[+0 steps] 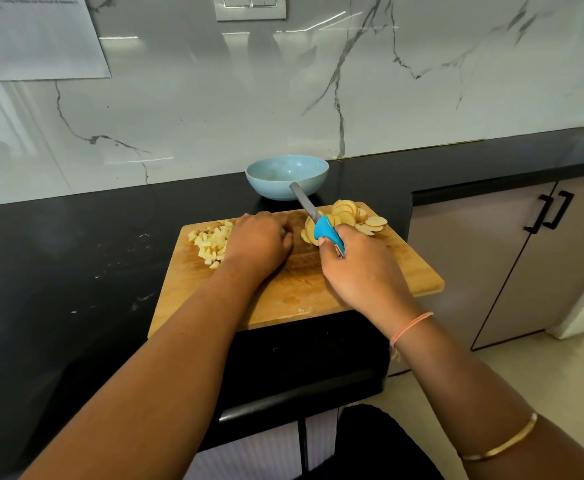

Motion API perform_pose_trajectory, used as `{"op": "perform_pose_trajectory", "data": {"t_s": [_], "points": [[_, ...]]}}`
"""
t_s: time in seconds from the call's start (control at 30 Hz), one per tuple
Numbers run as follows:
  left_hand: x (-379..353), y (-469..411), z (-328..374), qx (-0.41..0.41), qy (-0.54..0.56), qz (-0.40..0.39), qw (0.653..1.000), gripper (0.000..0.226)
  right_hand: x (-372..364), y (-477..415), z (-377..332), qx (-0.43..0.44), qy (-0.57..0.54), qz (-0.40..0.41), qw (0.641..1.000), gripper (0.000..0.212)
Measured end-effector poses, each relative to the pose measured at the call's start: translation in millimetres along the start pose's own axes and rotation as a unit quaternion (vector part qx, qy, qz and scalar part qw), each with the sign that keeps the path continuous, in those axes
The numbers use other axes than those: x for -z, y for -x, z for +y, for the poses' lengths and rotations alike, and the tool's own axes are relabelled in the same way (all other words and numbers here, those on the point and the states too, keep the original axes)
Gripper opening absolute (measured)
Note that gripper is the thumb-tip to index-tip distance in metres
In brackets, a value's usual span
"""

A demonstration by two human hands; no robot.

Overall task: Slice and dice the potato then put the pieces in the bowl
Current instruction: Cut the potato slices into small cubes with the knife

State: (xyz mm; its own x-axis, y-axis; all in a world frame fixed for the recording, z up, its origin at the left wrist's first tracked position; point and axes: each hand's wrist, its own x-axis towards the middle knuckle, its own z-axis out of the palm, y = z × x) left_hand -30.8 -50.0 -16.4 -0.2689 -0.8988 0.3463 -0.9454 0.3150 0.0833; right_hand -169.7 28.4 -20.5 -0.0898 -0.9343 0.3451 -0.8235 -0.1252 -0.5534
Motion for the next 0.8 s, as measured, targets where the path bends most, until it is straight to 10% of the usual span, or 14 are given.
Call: {"op": "perform_pose_trajectory", "data": {"t_s": [0.67, 0.8], "points": [[17, 8, -32, 0.113, 0.108, 0.045, 0.987, 0.025, -1, -1, 1, -0.009, -0.043, 0.009, 0.999, 0.025], [19, 11, -23, 0.093, 0.035, -0.043, 0.994, 0.045, -1, -1, 1, -0.01, -0.047, 0.007, 0.999, 0.021]]}}
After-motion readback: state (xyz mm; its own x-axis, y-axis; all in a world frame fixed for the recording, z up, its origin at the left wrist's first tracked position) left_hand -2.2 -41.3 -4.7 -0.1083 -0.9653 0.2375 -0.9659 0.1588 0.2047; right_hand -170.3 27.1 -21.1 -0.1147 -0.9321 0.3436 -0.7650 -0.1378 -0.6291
